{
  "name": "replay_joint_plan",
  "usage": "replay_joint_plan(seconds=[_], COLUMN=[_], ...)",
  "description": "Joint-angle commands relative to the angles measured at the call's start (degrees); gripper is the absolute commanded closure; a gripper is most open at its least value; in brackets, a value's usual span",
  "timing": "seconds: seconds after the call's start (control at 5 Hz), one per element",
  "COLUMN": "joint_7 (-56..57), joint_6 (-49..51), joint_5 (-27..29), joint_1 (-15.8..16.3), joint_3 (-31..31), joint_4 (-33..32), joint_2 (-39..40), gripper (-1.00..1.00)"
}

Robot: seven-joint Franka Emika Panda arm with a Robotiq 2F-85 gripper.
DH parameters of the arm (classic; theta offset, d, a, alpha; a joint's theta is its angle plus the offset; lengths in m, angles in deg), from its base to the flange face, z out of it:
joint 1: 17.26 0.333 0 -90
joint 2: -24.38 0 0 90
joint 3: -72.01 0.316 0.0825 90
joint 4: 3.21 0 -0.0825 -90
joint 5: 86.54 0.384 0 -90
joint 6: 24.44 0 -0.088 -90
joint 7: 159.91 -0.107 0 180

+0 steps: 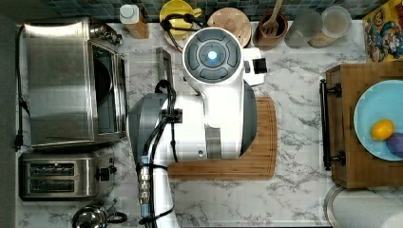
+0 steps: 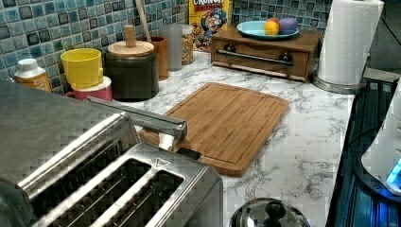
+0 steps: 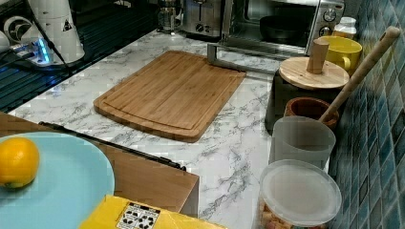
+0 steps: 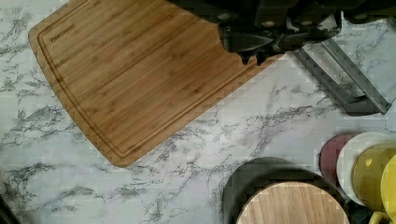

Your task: Close the oven.

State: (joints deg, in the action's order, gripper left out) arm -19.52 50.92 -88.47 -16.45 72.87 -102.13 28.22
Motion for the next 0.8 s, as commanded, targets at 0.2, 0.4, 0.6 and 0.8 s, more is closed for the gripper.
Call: replay_joint_plan(seconds=[0.2,0.4,0.6,0.8], joint_7=[0.56,16.77,31.03,40.84], joint_6=[-0.13,1.62,4.5,-2.06], joint_5=[-0.02,5.97,16.83,21.63], joint_1=[-0.21,-1.4,-4.63,-5.62], joint_3=[0.32,0.45,-1.25,-1.81], joint_4=[0.43,3.78,7.76,2.05], joint_2=[0.03,4.58,10.07,8.77], gripper=[1.0,1.0,1.0,1.0])
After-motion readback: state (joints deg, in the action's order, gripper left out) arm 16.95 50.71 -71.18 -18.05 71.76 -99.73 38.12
